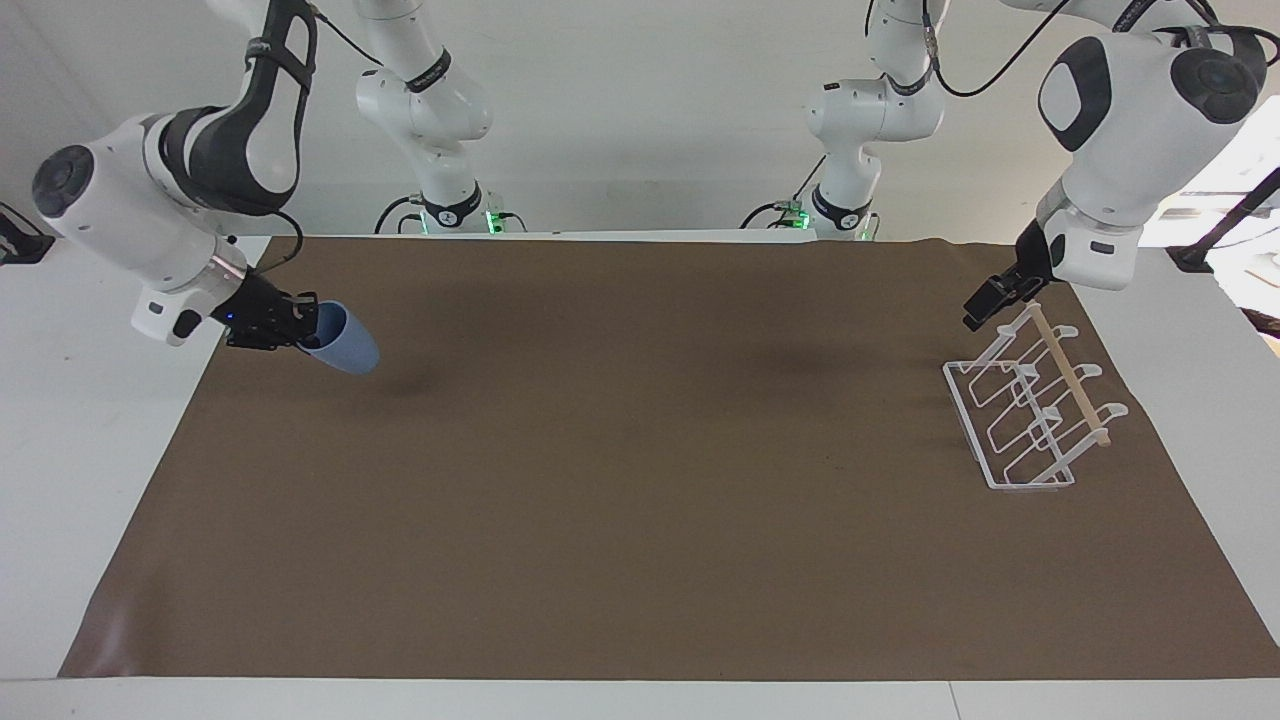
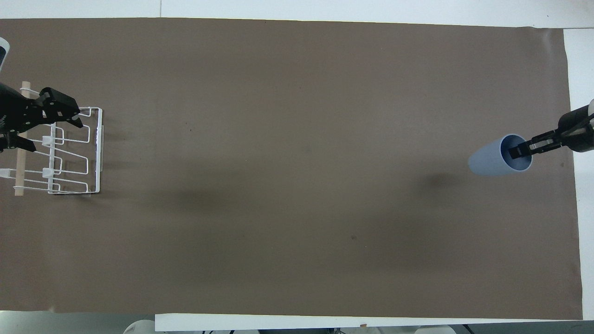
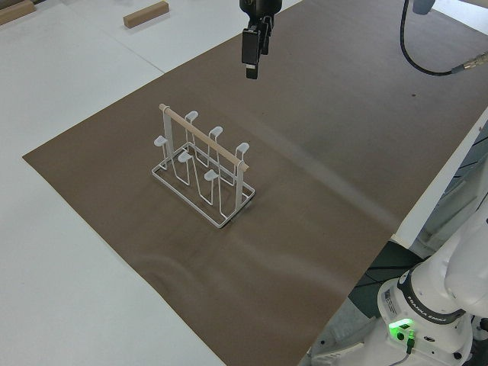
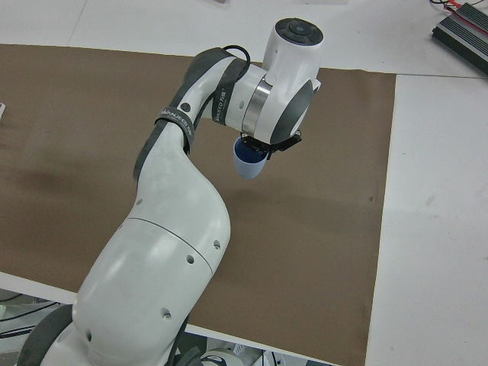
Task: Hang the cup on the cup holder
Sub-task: 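Carry the cup toward the left gripper while the left gripper approaches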
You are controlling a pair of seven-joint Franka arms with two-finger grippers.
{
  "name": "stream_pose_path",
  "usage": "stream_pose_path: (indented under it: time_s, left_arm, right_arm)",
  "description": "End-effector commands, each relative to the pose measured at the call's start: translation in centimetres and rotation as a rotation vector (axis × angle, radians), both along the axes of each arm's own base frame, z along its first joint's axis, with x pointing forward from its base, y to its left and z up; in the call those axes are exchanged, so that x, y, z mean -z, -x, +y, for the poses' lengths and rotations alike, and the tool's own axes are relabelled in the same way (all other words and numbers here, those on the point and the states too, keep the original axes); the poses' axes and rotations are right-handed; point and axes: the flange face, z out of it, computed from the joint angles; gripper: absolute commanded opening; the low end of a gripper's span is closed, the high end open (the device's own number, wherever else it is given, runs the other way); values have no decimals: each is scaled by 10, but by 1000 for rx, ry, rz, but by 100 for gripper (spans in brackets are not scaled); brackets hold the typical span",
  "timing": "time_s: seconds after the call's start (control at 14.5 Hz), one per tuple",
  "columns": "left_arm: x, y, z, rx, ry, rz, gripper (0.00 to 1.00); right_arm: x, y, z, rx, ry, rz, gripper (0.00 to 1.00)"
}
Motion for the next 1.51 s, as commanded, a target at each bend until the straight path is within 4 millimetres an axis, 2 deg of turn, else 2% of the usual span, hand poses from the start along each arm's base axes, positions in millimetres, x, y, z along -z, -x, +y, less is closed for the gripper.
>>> stream_pose_path:
  time_s: [0.0, 0.07, 0.28, 0.41, 0.48, 0.69, 0.83, 0.96, 1.24, 1.31, 1.44]
  left_arm:
    - [-1, 19, -30, -238, 70, 8, 100]
    - [-3, 22, -47, -307, 104, 19, 100]
    - [-9, 25, -77, -505, 243, 81, 100]
    - [-15, 25, -90, -644, 374, 169, 100]
    - [-15, 26, -99, -702, 404, 210, 100]
    - [-9, 34, -128, -800, 473, 321, 100]
    - [0, 34, -141, -828, 533, 345, 100]
    - [1, 38, -168, -855, 553, 350, 100]
    - [-1, 47, -213, -902, 573, 323, 100]
    - [-3, 49, -217, -904, 570, 328, 100]
    - [0, 62, -236, -879, 552, 335, 100]
  right_arm:
    - [-9, -13, 50, 16, -179, -27, 0]
    - [-11, -17, 80, 43, -201, -7, 0]
    - [-11, -15, 170, 136, -310, 75, 0]
    - [-10, -6, 219, 198, -414, 109, 0]
    - [-7, 1, 236, 222, -463, 137, 0]
    - [-14, 11, 269, 321, -606, 235, 0]
    - [-11, 17, 287, 359, -631, 268, 0]
    - [-7, 28, 312, 399, -712, 293, 0]
    - [1, 46, 358, 405, -695, 242, 0]
    - [1, 47, 364, 410, -692, 227, 0]
    - [1, 51, 374, 411, -687, 209, 0]
